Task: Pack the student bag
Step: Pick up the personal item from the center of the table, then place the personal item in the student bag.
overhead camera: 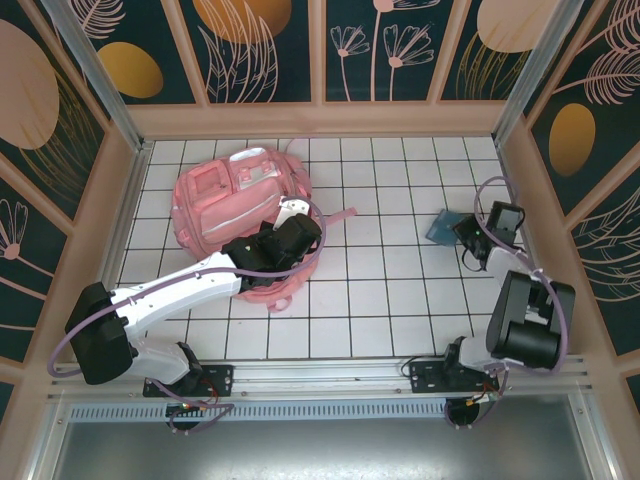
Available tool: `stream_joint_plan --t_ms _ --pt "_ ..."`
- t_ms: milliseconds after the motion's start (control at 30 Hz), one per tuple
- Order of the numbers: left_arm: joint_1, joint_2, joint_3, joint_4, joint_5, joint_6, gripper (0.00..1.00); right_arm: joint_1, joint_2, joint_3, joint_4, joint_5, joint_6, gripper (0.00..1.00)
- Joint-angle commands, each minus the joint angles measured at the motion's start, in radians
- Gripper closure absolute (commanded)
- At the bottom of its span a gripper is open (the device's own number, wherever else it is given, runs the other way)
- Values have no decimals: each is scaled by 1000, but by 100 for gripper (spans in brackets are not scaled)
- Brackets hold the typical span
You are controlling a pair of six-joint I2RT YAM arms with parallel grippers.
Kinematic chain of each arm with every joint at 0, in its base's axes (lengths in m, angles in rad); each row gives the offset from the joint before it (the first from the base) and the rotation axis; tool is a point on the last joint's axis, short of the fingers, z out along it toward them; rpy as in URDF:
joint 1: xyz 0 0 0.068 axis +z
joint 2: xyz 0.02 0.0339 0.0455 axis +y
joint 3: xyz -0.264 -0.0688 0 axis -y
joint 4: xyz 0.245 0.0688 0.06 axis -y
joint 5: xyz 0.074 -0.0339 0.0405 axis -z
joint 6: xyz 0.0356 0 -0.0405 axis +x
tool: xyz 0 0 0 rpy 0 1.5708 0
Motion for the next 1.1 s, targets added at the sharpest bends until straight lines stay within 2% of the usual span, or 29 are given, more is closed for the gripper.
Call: stream_joint_plan --t_ms 0,133,267,467,633,767,1067 --pt "-8 -27 16 64 -19 -18 100 62 -80 -37 8 -99 55 100" --pt "-8 -32 28 54 -39 -18 100 178 -130 -51 10 -189 95 100" --pt "-8 -34 50 33 -72 -18 100 319 -185 -92 96 -258 182 100" --pt "-8 -34 88 6 -104 -18 100 554 -191 -135 277 -257 335 100" --pt "-8 -27 117 -1 -108 -21 100 761 -74 -87 406 -201 412 100" --pt "-8 -19 130 -9 -101 -23 100 880 67 9 453 -157 435 100" --pt "-9 -22 138 -31 -87 -37 100 1018 370 297 403 -57 419 100"
